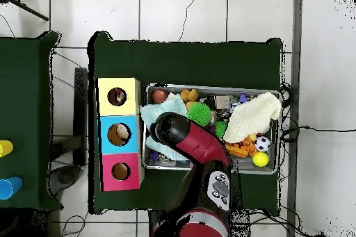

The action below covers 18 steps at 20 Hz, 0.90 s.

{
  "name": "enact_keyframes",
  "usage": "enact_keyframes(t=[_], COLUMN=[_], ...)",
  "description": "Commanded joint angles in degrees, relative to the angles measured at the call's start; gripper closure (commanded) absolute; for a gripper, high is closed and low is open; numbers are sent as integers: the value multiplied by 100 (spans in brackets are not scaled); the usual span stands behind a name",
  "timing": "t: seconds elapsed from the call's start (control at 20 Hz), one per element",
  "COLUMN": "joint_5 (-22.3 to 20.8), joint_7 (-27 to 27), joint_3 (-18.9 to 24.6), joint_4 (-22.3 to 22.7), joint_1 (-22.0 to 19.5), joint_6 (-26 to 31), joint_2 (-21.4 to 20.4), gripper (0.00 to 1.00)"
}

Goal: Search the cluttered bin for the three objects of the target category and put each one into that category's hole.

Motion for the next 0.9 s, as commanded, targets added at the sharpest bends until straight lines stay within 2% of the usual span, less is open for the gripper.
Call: enact_keyframes(t=[0.05,0.2,0.3,0.55,0.8,0.85,0.9], joint_5=[330,308,234,75,-127,-123,-140], joint_7=[939,510,393,492,616,647,647], joint_3=[855,1212,1276,1362,1051,998,982], joint_4=[417,449,431,437,117,91,87], joint_1=[-231,-628,-750,-776,-596,-562,-553], joint_6=[-424,-346,-194,-424,-672,-739,-820], joint_2=[344,355,345,447,762,789,798], gripper=[0,0,0,0,0,100,100])
